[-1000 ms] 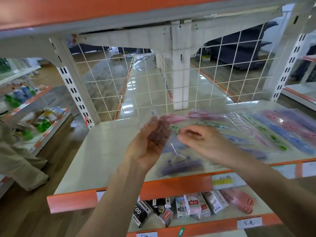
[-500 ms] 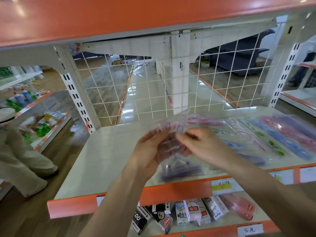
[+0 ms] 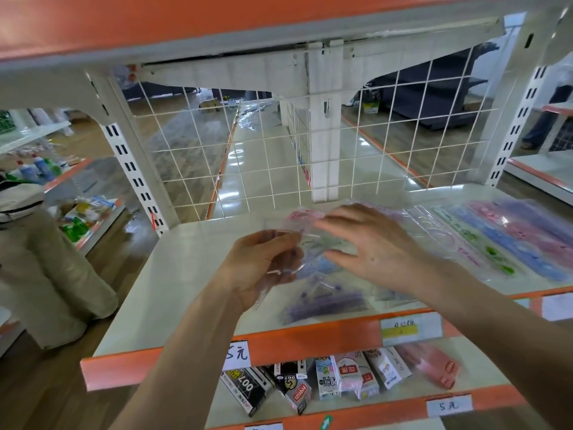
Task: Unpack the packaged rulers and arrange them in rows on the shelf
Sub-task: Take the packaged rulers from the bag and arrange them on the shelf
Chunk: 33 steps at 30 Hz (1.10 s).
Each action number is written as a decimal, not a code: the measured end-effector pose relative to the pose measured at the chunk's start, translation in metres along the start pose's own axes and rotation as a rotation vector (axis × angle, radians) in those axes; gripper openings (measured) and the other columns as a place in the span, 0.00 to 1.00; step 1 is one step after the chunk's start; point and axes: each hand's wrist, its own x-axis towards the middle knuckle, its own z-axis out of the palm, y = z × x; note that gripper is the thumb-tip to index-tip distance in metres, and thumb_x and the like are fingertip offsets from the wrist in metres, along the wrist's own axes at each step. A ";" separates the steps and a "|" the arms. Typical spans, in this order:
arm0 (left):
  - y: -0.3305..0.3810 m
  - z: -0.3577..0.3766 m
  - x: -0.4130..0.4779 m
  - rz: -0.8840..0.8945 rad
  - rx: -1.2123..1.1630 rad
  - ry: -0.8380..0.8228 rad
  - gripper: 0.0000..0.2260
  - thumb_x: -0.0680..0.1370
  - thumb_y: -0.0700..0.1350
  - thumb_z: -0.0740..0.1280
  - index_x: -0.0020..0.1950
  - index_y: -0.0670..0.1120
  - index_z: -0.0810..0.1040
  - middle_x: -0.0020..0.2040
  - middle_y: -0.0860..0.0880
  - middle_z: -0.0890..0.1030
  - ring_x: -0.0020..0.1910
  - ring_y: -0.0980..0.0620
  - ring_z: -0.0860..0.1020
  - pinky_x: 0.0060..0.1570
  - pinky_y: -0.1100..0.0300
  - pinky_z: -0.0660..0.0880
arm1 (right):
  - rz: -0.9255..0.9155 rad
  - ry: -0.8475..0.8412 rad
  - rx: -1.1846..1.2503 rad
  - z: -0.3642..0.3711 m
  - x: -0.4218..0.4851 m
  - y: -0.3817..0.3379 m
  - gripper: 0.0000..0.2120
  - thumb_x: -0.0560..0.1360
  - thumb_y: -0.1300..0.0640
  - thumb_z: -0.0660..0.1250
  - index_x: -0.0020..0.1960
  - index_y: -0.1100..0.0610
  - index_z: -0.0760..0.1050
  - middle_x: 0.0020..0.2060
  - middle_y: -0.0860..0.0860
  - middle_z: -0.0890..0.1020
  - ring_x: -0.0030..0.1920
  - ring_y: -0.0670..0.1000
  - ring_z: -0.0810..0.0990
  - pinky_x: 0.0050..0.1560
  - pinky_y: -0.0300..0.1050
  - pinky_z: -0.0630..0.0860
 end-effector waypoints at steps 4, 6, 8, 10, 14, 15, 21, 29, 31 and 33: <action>-0.001 -0.001 0.003 -0.021 -0.025 0.039 0.04 0.76 0.40 0.69 0.47 0.40 0.80 0.33 0.45 0.80 0.25 0.53 0.75 0.28 0.63 0.74 | 0.153 -0.095 0.195 0.001 -0.003 -0.004 0.23 0.73 0.47 0.69 0.67 0.49 0.72 0.53 0.44 0.75 0.48 0.44 0.73 0.53 0.41 0.72; -0.004 -0.004 0.005 -0.022 -0.015 0.084 0.05 0.78 0.41 0.66 0.48 0.40 0.80 0.35 0.45 0.80 0.27 0.52 0.76 0.29 0.61 0.75 | 0.214 -0.120 0.242 0.004 -0.004 -0.005 0.21 0.72 0.46 0.71 0.63 0.49 0.75 0.47 0.43 0.76 0.43 0.44 0.74 0.47 0.41 0.74; -0.006 -0.011 0.009 0.005 -0.002 0.170 0.08 0.80 0.41 0.63 0.47 0.41 0.80 0.36 0.46 0.78 0.30 0.51 0.76 0.32 0.58 0.77 | 0.279 -0.160 0.272 0.007 -0.007 -0.002 0.21 0.71 0.46 0.72 0.62 0.48 0.75 0.45 0.42 0.76 0.42 0.42 0.74 0.44 0.36 0.71; -0.005 -0.018 0.013 0.025 -0.021 0.261 0.08 0.80 0.41 0.63 0.46 0.42 0.81 0.34 0.47 0.75 0.32 0.51 0.75 0.35 0.56 0.78 | 0.310 -0.206 0.302 0.011 -0.012 0.001 0.21 0.71 0.47 0.72 0.62 0.49 0.75 0.45 0.42 0.76 0.43 0.41 0.75 0.43 0.32 0.70; 0.000 -0.023 0.018 0.045 -0.103 0.267 0.08 0.79 0.40 0.62 0.45 0.44 0.81 0.31 0.49 0.72 0.30 0.54 0.73 0.35 0.58 0.76 | 0.273 -0.347 0.212 0.016 -0.025 0.000 0.18 0.75 0.45 0.67 0.62 0.50 0.75 0.50 0.44 0.76 0.48 0.44 0.75 0.52 0.40 0.74; 0.001 -0.021 0.018 0.059 -0.119 0.232 0.08 0.79 0.39 0.62 0.46 0.44 0.81 0.32 0.49 0.74 0.30 0.54 0.73 0.34 0.60 0.75 | 0.274 -0.344 0.193 0.016 -0.027 0.001 0.18 0.75 0.45 0.66 0.63 0.50 0.74 0.51 0.45 0.76 0.50 0.44 0.75 0.53 0.41 0.73; -0.001 0.019 0.024 0.029 -0.395 0.041 0.09 0.75 0.32 0.66 0.38 0.42 0.83 0.35 0.44 0.81 0.31 0.52 0.75 0.28 0.65 0.74 | 0.253 0.169 0.272 -0.003 -0.027 -0.006 0.16 0.74 0.46 0.66 0.58 0.53 0.76 0.51 0.46 0.77 0.48 0.43 0.75 0.46 0.36 0.71; -0.004 0.075 0.028 0.024 -0.335 -0.169 0.05 0.77 0.37 0.64 0.51 0.41 0.77 0.40 0.45 0.79 0.37 0.49 0.78 0.35 0.60 0.78 | 0.200 0.291 -0.027 -0.011 -0.037 0.008 0.13 0.74 0.54 0.60 0.51 0.54 0.82 0.49 0.48 0.83 0.47 0.49 0.79 0.47 0.39 0.76; -0.003 0.076 0.031 0.005 -0.182 -0.162 0.11 0.77 0.41 0.66 0.60 0.45 0.74 0.45 0.48 0.78 0.40 0.48 0.78 0.33 0.58 0.78 | 0.360 0.307 0.298 -0.032 -0.042 0.019 0.09 0.76 0.56 0.64 0.51 0.51 0.83 0.42 0.47 0.84 0.42 0.42 0.77 0.44 0.28 0.69; -0.002 0.078 0.033 0.066 0.075 -0.149 0.09 0.77 0.42 0.67 0.57 0.45 0.78 0.44 0.51 0.79 0.37 0.52 0.77 0.32 0.60 0.73 | 0.535 0.274 0.599 -0.050 -0.045 0.031 0.06 0.75 0.61 0.68 0.48 0.53 0.83 0.38 0.53 0.84 0.37 0.44 0.78 0.39 0.30 0.70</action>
